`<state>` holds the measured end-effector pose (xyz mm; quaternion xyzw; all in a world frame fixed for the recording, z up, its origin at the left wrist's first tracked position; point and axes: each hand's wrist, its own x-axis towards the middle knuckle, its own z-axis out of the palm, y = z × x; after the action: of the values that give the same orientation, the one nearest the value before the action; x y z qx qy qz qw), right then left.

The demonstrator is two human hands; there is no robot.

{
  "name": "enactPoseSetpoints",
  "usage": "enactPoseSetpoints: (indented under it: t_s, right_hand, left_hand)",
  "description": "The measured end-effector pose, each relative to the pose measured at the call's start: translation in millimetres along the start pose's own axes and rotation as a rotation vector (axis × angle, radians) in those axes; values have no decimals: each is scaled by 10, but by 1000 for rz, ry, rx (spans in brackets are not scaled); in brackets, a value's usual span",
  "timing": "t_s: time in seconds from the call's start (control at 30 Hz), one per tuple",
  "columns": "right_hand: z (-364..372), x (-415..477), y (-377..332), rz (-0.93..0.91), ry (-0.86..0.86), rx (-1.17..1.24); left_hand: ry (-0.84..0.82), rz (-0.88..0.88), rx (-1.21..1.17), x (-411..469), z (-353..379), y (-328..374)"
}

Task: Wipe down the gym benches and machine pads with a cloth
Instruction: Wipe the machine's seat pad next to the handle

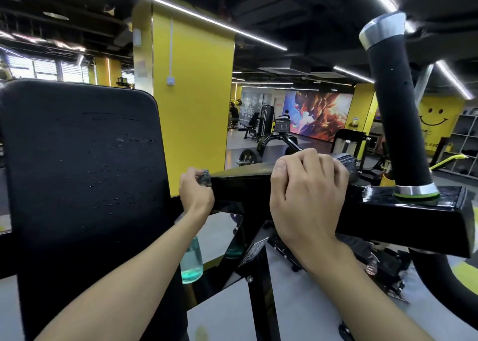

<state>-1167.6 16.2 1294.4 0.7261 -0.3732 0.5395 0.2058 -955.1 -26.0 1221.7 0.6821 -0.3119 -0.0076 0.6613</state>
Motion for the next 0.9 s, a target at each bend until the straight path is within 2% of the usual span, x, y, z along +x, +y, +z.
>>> enactPoseSetpoints:
  t_s: [0.13,0.27,0.37,0.47,0.53,0.63,0.77,0.9]
  right_hand:
    - [-30,-80,-117,-135,-94,-117]
    - [227,-345,-533,-266,-331,155]
    - [597,-489,-737,-138,-587,294]
    - [1034,-539,-819,61,-911,349]
    - [1363,-593,-876,170,-1021,350]
    - [1874,-734,-950,317,-1087,378]
    - [2321,-893,-1033,408,-1119,326]
    - [2478,-1000,-1094,477,-1026,378]
  left_hand:
    - [-181,200,-61,-81,-204,-74]
    - [-286,168,155,148,-436,-188]
    - [-292,184,290,206,-602,-293]
    - [-334,316,383,236,-686,-406]
    - [-355,393,435,277,-715,-475]
    - [-375,424,452,353,-743,-559]
    - [-419,443,429,413,-770,-614]
    - [-434,441,414,448,-774,-619]
